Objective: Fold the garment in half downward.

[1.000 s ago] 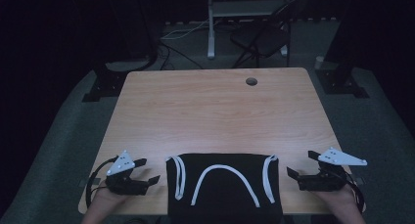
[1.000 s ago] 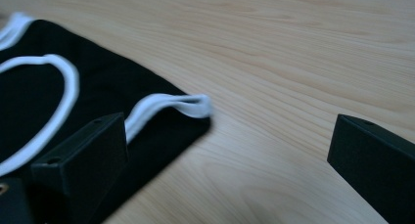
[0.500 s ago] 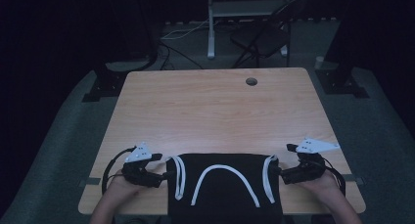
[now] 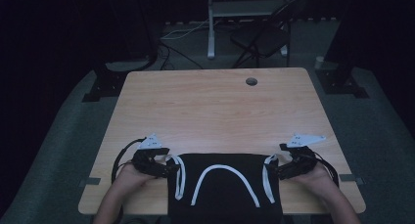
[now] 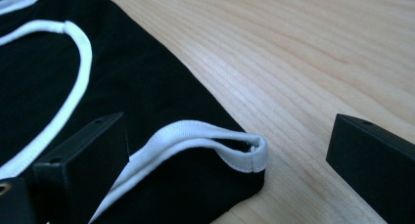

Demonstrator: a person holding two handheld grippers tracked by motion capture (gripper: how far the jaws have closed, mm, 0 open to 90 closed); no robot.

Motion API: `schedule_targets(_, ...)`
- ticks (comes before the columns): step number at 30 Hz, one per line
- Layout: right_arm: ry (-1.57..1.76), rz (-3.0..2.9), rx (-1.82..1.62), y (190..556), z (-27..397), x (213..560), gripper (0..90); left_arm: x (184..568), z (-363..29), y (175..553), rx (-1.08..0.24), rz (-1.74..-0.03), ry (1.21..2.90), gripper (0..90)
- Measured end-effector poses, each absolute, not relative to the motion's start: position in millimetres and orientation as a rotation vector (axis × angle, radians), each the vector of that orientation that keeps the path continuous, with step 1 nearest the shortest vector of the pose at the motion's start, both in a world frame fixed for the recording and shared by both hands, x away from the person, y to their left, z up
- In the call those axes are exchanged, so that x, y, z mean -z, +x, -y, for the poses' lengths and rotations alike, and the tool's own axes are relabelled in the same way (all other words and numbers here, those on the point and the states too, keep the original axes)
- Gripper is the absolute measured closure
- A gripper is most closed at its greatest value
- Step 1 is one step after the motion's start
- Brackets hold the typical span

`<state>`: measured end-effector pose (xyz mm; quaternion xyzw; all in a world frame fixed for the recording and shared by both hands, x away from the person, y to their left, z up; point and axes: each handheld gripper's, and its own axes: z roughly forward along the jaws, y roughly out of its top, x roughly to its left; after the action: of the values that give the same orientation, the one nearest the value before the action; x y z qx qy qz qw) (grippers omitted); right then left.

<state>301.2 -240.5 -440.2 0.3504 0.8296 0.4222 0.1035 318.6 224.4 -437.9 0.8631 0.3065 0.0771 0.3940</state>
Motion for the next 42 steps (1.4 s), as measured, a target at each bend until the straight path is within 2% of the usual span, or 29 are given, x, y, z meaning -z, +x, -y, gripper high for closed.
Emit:
schedule_targets(1, 1.03, -2.452, -1.223, 302.1, 238.1, 441.3, 5.0, 437.9, -223.6, 319.1, -0.188, -0.777, 2.187, 19.8)
schedule_targets(10, 0.954, -2.528, -1.133, 303.8, 221.2, 445.6, 8.2, 438.1, -216.9, 314.2, -0.171, -0.701, 2.216, 19.8)
schedule_targets(11, 0.948, -2.529, -1.148, 303.7, 219.3, 444.2, 15.1, 438.1, -216.7, 313.6, -0.164, -0.694, 2.217, 19.8)
schedule_targets(14, 0.958, -2.548, -1.149, 303.0, 217.0, 442.9, 17.2, 438.0, -215.5, 311.4, -0.163, -0.68, 2.223, 19.9)
schedule_targets(15, 0.955, -2.557, -1.132, 301.3, 215.4, 440.4, 24.5, 437.6, -215.4, 311.1, -0.164, -0.677, 2.231, 20.5)
schedule_targets(16, 0.955, -2.557, -1.132, 301.3, 215.4, 440.4, 24.5, 437.4, -214.9, 310.7, -0.168, -0.68, 2.233, 20.5)
schedule_targets(17, 0.95, -2.568, -1.13, 299.4, 214.9, 439.0, 32.4, 437.3, -214.4, 310.3, -0.172, -0.676, 2.238, 20.7)
schedule_targets(18, 0.95, -2.568, -1.13, 299.4, 214.9, 439.0, 32.4, 436.8, -214.1, 309.7, -0.181, -0.681, 2.242, 20.7)
schedule_targets(19, 0.966, -2.566, -1.133, 298.6, 215.3, 438.3, 35.0, 436.1, -214.2, 309.5, -0.193, -0.692, 2.239, 31.6)
schedule_targets(21, 0.968, -2.559, -1.121, 297.8, 216.6, 437.6, 42.4, 435.6, -215.3, 309.4, -0.191, -0.687, 2.243, 32.0)
schedule_targets(24, 0.997, -2.549, -1.135, 298.5, 219.3, 437.1, 56.3, 434.7, -215.8, 306.1, -0.228, -0.657, 2.268, 39.7)
schedule_targets(27, 1.031, -2.563, -1.181, 300.8, 222.2, 437.9, 69.9, 433.1, -214.7, 302.9, -0.248, -0.654, 2.283, 52.5)
schedule_targets(30, 1.019, -2.566, -1.194, 300.6, 222.1, 438.6, 77.8, 433.3, -211.1, 298.8, -0.272, -0.634, 2.286, 65.2)
schedule_targets(33, 0.96, -2.565, -1.18, 297.4, 218.2, 437.7, 80.5, 434.0, -204.2, 290.3, -0.373, -0.568, 2.298, 75.4)
schedule_targets(38, 0.926, -2.553, -1.179, 294.3, 216.7, 436.6, 81.2, 434.9, -202.3, 287.0, -0.438, -0.562, 2.273, 80.9)
schedule_targets(42, 0.912, -2.539, -1.171, 294.4, 216.5, 434.5, 81.2, 433.2, -204.6, 289.1, -0.464, -0.569, 2.244, 81.7)
